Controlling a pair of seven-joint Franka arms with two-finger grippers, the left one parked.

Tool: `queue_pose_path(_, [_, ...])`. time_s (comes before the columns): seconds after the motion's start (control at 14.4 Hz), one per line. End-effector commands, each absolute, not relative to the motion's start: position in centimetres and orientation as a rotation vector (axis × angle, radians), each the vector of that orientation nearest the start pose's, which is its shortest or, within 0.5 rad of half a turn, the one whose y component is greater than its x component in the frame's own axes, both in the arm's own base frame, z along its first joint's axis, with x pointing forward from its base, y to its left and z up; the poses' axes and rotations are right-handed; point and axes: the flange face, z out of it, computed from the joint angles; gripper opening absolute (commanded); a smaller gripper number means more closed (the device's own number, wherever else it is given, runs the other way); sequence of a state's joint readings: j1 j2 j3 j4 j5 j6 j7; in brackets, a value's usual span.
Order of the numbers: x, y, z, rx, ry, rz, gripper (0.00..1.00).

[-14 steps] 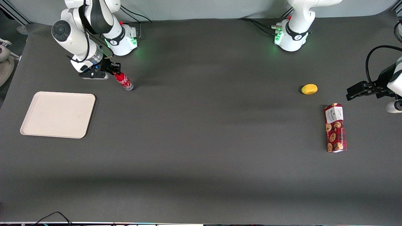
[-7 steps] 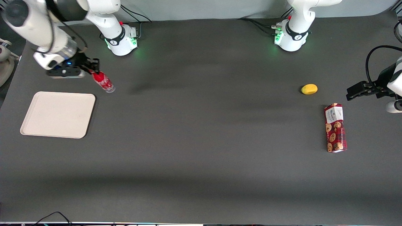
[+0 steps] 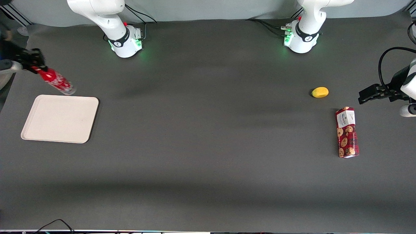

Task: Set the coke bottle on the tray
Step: 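Carry the held bottle with the right gripper over the white tray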

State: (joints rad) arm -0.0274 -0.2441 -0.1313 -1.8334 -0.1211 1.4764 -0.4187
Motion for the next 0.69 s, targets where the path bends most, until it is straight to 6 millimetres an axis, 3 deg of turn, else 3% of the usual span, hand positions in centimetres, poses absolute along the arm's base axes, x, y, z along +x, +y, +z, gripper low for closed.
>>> queue_pose_path(0.0, [46.4,-16.4,60.7,-3.189,-0.539,0.347,0.0])
queue_pose_path(0.14, [47.3,-21.8,58.2,-3.188,-0.674,0.323,0.0])
queue_pose_path(0.35, [48.6,-29.1,52.7,-3.19,-0.835,0.294,0.0])
queue_pose_path(0.62, [49.6,-34.7,43.4,-3.136,-0.926,0.214,0.0])
